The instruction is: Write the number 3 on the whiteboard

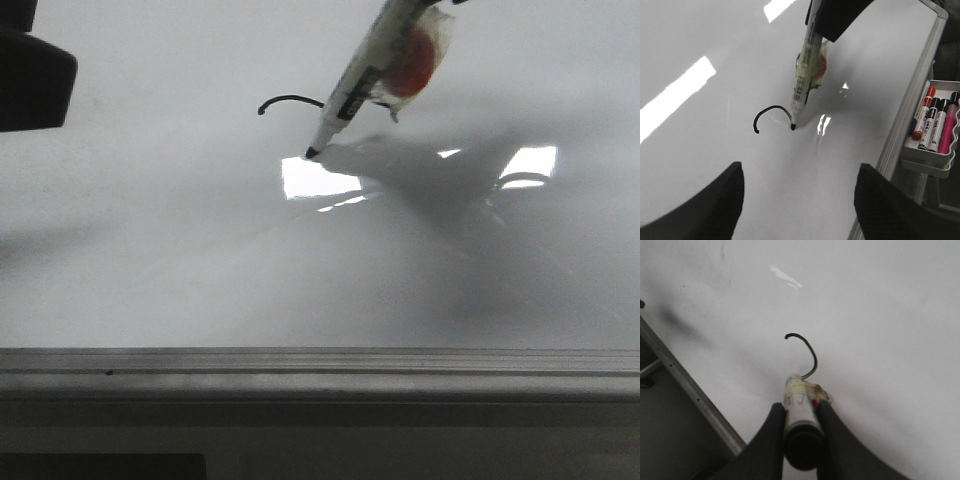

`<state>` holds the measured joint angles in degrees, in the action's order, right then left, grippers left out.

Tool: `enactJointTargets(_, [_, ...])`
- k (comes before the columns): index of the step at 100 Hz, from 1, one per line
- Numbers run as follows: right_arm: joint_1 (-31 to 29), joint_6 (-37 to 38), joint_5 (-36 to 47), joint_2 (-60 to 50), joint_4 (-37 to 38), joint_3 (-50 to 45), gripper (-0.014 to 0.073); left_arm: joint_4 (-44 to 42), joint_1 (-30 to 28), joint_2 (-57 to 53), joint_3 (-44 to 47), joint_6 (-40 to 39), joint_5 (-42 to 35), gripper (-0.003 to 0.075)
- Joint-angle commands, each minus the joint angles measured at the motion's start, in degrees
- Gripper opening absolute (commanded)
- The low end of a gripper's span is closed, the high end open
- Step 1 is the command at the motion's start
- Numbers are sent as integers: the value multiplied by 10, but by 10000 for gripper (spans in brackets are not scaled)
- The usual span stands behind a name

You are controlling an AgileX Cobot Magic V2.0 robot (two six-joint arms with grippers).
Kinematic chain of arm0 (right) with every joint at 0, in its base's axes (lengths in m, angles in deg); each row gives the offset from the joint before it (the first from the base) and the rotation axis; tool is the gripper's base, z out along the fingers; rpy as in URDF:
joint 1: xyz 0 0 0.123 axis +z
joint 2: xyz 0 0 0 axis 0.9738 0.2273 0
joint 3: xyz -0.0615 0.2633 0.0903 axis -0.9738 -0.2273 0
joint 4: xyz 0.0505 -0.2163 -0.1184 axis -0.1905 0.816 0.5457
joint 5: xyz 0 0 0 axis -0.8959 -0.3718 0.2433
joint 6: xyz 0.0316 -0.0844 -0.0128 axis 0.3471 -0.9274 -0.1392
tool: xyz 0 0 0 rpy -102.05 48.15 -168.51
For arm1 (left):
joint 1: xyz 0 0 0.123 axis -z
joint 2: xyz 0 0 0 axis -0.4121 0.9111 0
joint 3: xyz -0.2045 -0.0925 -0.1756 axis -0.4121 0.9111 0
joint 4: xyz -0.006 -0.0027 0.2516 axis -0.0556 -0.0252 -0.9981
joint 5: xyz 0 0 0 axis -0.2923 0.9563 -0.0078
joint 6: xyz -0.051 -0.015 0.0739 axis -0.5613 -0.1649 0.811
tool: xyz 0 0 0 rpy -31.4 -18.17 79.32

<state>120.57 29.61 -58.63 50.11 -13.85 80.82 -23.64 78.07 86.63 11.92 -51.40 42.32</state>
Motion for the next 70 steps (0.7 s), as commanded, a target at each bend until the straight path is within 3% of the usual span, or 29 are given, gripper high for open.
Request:
enactJointTargets(1, [-1, -2, 21, 1, 17, 8, -64, 8, 2, -3, -16, -6, -35, 438])
enactJointTargets(23, [-1, -2, -46, -24, 6, 2, -64, 8, 2, -3, -16, -6, -35, 438])
enactJointTargets(53, [46, -1, 56, 45, -5, -2, -64, 8, 2, 2, -16, -6, -37, 438])
enactJointTargets(70, [71, -1, 89, 31, -14, 7, -64, 58, 20, 69, -16, -7, -108, 438])
